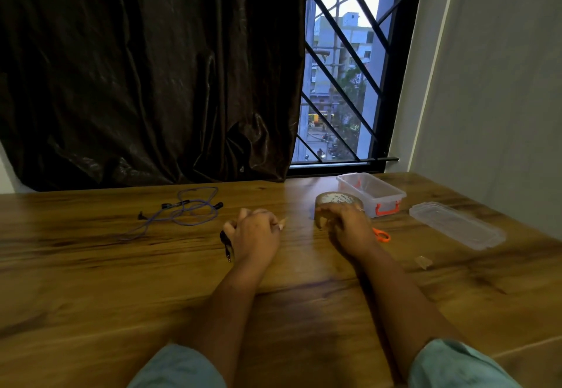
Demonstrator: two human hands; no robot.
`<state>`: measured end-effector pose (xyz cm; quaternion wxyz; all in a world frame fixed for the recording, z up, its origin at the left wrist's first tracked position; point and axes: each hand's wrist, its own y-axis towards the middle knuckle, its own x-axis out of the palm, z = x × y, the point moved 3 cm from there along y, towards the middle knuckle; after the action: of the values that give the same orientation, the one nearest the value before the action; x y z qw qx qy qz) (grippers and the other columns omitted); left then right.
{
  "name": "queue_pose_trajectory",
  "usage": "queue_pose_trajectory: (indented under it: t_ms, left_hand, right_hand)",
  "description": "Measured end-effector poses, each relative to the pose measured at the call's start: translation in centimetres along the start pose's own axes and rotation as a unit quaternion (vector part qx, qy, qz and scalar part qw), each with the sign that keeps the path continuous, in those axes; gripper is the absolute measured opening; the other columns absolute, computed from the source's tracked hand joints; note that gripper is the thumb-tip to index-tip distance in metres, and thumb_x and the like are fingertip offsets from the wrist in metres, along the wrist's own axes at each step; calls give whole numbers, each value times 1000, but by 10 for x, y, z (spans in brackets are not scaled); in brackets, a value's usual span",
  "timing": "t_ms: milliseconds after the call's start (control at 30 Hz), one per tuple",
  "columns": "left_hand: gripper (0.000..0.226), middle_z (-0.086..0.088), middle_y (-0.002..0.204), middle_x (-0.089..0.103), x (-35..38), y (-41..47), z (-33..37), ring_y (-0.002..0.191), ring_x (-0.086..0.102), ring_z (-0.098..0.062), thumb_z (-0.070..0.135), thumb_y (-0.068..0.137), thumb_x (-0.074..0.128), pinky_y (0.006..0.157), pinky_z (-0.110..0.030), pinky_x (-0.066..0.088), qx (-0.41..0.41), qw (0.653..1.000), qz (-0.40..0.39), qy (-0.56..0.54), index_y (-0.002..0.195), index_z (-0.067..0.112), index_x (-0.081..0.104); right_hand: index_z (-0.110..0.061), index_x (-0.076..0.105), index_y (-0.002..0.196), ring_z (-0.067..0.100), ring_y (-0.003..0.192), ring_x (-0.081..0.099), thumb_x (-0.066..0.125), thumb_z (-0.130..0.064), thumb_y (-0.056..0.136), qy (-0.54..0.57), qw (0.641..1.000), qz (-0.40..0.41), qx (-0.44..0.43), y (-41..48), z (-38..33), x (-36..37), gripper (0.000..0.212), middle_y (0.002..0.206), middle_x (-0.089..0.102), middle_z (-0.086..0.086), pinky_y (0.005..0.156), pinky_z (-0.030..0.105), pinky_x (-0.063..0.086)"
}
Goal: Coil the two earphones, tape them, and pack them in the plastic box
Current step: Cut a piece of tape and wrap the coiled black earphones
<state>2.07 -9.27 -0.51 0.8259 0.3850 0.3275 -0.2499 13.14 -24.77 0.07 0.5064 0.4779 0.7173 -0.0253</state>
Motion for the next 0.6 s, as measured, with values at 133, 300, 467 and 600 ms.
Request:
queue_pose_trajectory:
  t_ms: [133,300,467,600]
  left_hand:
    - [18,15,108,62,-7,-2,2,113,41,-13,43,87,58,84,-36,17,10,999,35,1,86,29,67]
    - [22,11,90,67,-30,5,0,95,53,-18,45,82,62,88,-41,22,132,964,146,180,80,25,68]
    - [18,9,82,64,-51,12,-22,91,51,-17,42,79,58,88,-42,27,249,893,240,288,74,25,62]
    - [12,11,90,63,-56,9,-49,94,57,-16,37,81,65,91,-42,27,274,873,235,328,78,26,60]
  right_hand:
    - [-30,60,116,28,123,37,52,-9,87,-57,997,46,7,2,-6,4,36,127,51,0,98,42,40]
    - [-9,64,96,22,82,58,43,-33,98,236,963,25,129,16,-57,4,32,85,62,7,70,30,40]
    - [-10,61,78,9,54,51,54,-41,92,428,847,-193,250,26,-86,23,35,64,58,2,50,18,45]
    - [-11,62,73,5,50,54,63,-19,89,455,820,-233,255,38,-102,42,18,57,60,1,50,16,50]
